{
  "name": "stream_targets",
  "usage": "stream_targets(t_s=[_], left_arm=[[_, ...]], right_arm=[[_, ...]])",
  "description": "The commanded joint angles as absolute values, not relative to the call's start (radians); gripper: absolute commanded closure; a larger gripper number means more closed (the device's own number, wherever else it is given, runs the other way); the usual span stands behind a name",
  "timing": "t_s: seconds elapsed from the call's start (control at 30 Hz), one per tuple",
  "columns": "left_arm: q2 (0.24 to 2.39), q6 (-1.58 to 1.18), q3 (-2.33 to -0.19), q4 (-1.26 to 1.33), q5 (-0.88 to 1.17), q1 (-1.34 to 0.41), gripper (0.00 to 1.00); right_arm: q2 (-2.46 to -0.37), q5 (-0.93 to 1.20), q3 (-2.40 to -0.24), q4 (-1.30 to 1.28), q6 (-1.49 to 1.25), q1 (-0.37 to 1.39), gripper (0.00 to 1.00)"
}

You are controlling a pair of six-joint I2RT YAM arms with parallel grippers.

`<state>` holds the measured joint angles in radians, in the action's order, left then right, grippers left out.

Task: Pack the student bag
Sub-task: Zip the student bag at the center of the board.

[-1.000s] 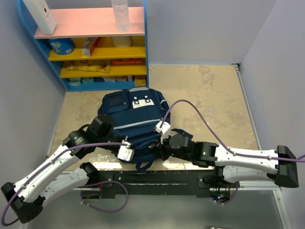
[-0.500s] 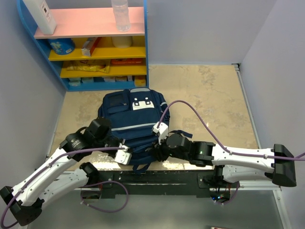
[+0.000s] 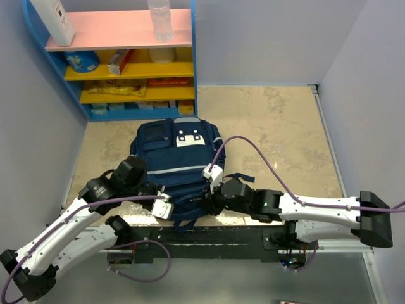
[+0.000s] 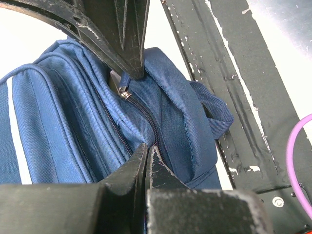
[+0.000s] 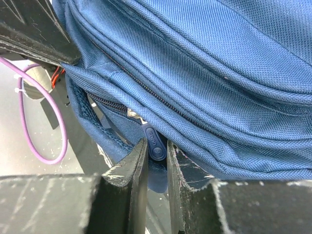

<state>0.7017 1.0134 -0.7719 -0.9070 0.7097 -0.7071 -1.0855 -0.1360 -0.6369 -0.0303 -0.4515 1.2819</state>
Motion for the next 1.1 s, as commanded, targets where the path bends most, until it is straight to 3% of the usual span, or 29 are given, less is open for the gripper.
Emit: stream_targets(t_s=[0.0, 0.3, 0.77, 1.07], left_arm=[[0.68, 1.025, -0.793, -0.813, 0.776, -0.695, 1.0], [0.67, 1.02, -0.776, -0.819, 0.784, -0.683, 1.0], [0.666, 1.035, -0.788, -0.841, 0.788, -0.675, 1.0], [0.657, 1.092, -0.847, -0.92, 0.776, -0.673, 1.0]], right_arm=[[-1.072, -0.163, -0.637, 0.028, -0.396, 1.279, 1.0], [-0.907, -0.343, -0.629, -0.024, -0.341, 1.279, 1.0], [-0.928, -0.486, -0.715, -0.319, -0.434, 1.279, 1.0], [-1.192, -0.736, -0.859, -0.626, -0.705, 1.278, 1.0]])
